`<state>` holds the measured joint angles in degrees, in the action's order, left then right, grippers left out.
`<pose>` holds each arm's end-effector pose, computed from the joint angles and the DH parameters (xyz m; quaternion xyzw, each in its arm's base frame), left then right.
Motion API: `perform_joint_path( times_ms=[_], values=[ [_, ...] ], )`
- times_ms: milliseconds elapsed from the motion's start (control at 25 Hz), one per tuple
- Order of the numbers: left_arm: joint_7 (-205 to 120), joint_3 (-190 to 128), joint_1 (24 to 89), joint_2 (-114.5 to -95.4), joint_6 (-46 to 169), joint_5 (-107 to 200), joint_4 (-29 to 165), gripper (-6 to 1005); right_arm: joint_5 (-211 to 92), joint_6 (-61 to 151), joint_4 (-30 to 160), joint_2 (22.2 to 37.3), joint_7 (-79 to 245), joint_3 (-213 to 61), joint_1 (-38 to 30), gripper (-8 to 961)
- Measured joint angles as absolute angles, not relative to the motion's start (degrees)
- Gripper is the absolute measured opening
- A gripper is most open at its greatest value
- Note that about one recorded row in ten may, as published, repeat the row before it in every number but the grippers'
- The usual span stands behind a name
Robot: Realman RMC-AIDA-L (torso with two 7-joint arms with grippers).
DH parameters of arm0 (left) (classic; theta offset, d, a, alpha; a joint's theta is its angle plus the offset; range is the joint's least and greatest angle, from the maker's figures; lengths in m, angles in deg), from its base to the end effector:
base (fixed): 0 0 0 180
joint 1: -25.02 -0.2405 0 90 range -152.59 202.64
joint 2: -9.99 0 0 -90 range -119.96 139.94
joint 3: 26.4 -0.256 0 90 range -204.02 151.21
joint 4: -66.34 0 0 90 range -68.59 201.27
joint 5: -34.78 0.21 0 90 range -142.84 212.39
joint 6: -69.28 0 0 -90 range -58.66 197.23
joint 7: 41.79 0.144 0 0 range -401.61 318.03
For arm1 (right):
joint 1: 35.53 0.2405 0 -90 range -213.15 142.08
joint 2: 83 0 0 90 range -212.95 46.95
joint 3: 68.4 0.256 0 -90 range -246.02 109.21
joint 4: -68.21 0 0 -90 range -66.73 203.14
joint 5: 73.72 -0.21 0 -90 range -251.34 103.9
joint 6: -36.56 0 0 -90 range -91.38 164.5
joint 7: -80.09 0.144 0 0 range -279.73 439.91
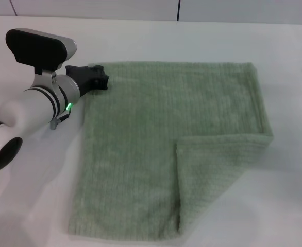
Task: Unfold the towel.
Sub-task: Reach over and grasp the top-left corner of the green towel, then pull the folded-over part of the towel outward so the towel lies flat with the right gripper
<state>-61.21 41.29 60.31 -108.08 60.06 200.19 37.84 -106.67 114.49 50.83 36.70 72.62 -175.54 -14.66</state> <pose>-0.2727 0.4084 -0.0787 -0.8074 -0.3465 -0.0990 0.4672 0.3030 0.3284 0.0340 -0.6072 0.0869 0.3182 0.7229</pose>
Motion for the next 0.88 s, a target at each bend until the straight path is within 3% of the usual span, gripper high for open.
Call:
perform_joint_path(
  times_ms=[640,880],
  values=[
    [-61.21,41.27,60.45,-108.14,60.05,200.19,37.96,-2,-106.67,114.11,45.60,36.78,75.14,-177.44,-16.21,803],
    [-61.21,41.26,60.32,-108.13,60.07,200.19,37.60,-2,-102.64,112.14,40.46,35.77,90.54,-178.51,-17.46,802]
  ],
)
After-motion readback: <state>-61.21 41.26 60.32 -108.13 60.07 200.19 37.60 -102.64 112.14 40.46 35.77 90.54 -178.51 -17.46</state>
